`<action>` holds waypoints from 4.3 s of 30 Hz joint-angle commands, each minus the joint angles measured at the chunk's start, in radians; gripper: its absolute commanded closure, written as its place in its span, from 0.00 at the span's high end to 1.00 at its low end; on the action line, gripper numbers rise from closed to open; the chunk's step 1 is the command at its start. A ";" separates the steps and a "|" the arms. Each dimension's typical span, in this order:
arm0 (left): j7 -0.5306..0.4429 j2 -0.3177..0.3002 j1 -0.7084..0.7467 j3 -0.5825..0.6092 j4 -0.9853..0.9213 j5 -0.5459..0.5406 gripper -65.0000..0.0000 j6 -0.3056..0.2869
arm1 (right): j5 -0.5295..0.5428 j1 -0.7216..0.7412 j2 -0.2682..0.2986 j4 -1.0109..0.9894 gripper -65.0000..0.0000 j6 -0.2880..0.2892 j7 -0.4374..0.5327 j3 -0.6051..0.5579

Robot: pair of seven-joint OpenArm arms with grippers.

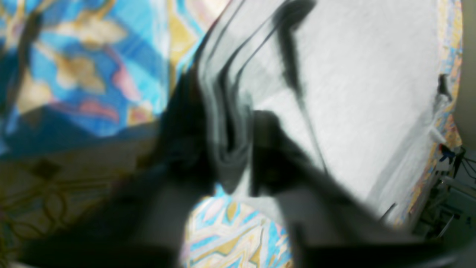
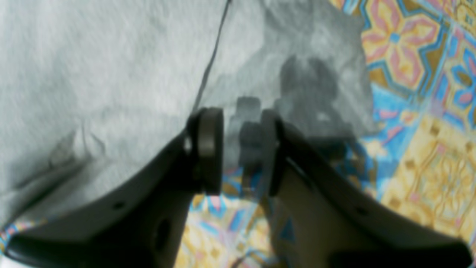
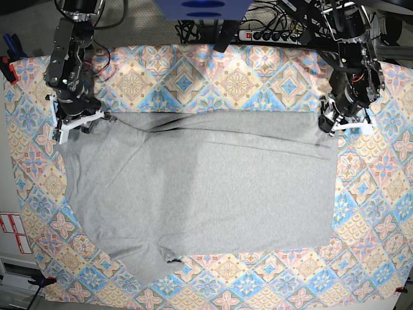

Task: Fold the T-shirt properly
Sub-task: 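Drag the gripped shirt toward the robot base with both grippers, then release and reach both grippers out to the shirt's sides mid-body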

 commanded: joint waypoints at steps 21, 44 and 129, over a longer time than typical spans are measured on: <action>0.023 -0.002 0.008 0.004 0.007 -0.003 0.00 0.003 | 0.077 0.043 0.006 -0.209 0.37 0.002 0.016 0.111; 0.024 -0.002 0.016 0.005 0.007 -0.003 0.00 0.003 | 0.283 0.203 0.012 -0.407 0.37 0.002 0.017 0.157; 0.112 -0.088 -0.122 0.011 0.288 0.267 0.57 -0.047 | -0.078 0.157 -0.009 0.150 0.36 0.002 -0.216 0.123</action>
